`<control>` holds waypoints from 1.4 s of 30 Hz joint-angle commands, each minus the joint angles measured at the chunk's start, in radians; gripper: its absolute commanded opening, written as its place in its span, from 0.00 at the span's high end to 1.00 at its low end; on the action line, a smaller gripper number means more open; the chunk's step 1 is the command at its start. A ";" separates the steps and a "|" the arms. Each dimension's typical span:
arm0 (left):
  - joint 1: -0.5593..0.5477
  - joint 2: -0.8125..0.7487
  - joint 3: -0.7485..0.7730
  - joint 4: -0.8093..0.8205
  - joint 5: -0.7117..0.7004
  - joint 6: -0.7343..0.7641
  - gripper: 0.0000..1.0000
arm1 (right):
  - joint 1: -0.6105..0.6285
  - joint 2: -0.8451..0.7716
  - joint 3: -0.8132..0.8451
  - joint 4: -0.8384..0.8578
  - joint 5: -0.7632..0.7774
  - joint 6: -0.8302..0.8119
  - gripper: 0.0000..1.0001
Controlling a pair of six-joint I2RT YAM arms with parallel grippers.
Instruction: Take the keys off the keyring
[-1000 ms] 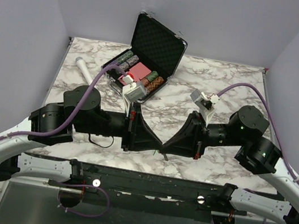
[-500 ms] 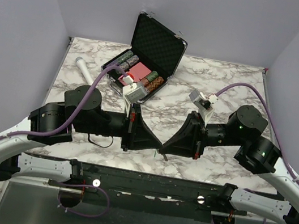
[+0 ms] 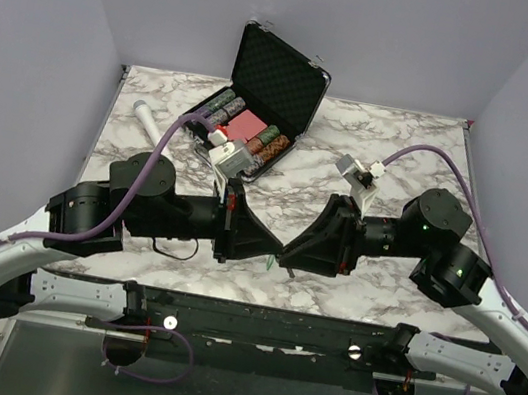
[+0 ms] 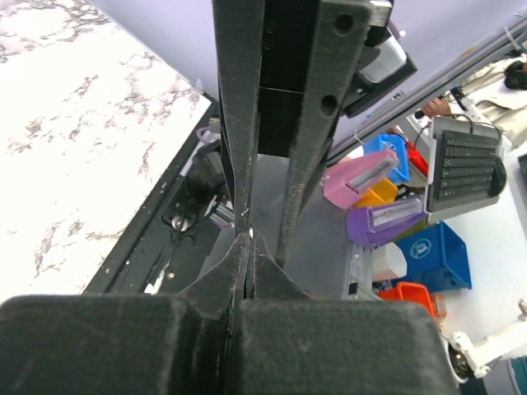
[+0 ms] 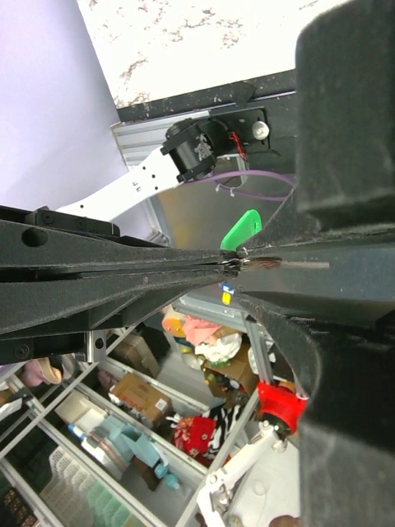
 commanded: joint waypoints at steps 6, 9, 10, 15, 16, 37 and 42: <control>-0.015 0.013 0.044 -0.088 -0.065 -0.030 1.00 | -0.004 -0.016 -0.007 0.124 0.056 0.031 0.62; -0.015 0.012 0.044 -0.087 -0.065 -0.033 1.00 | -0.004 -0.017 -0.003 0.124 0.070 0.029 0.63; -0.015 0.010 0.043 -0.084 -0.062 -0.034 1.00 | -0.004 -0.019 -0.004 0.129 0.076 0.032 0.63; -0.018 -0.002 0.024 -0.056 -0.045 -0.031 1.00 | -0.004 -0.019 -0.010 0.149 0.114 0.037 0.65; -0.019 -0.004 0.023 -0.052 -0.044 -0.030 1.00 | -0.004 -0.020 -0.012 0.155 0.125 0.040 0.66; -0.035 -0.043 -0.022 -0.019 0.065 0.021 0.71 | -0.004 -0.031 -0.084 0.258 0.070 0.064 0.99; -0.036 -0.070 0.009 -0.026 -0.015 0.032 0.33 | -0.003 -0.043 -0.073 0.187 0.056 0.034 0.99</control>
